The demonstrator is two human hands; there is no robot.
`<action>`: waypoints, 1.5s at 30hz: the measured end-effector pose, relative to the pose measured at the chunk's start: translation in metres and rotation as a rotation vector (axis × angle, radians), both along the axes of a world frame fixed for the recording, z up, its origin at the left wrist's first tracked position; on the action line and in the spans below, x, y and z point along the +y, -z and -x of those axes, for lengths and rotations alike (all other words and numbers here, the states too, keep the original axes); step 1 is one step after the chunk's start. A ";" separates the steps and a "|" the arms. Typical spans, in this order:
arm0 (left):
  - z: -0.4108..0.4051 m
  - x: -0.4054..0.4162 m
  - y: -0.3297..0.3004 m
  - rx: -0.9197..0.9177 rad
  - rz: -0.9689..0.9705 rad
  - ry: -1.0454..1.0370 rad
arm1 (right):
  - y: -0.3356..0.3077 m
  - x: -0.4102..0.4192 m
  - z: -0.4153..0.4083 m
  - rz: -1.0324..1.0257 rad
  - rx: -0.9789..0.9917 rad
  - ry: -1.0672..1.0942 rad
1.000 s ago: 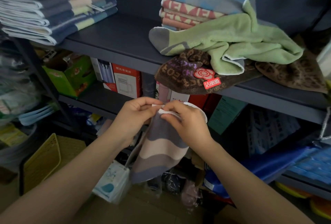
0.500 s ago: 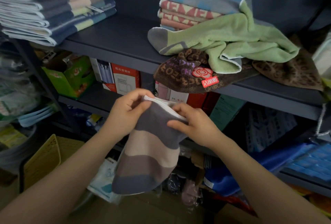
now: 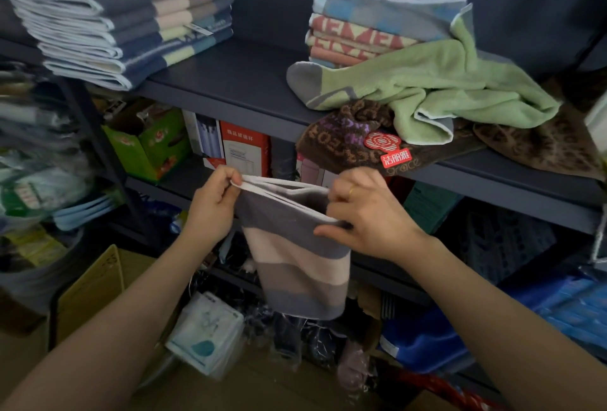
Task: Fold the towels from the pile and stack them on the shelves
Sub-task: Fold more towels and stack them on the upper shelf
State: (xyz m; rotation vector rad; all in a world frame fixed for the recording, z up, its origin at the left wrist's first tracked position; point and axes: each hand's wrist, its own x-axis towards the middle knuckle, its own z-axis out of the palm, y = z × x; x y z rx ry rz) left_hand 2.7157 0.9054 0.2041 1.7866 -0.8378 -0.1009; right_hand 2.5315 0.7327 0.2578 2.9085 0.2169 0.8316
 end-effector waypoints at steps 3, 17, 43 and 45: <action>-0.006 0.003 -0.002 0.107 0.096 -0.040 | -0.006 -0.002 -0.006 -0.087 0.058 0.102; -0.071 0.049 -0.088 0.375 0.459 -0.122 | -0.060 0.042 -0.103 -1.761 0.112 -0.185; -0.280 0.086 -0.238 0.271 0.565 0.237 | -0.240 0.063 -0.383 -2.210 -0.105 -0.541; -0.299 0.080 -0.271 0.193 0.559 0.241 | -0.258 0.045 -0.401 -2.203 -0.177 -0.496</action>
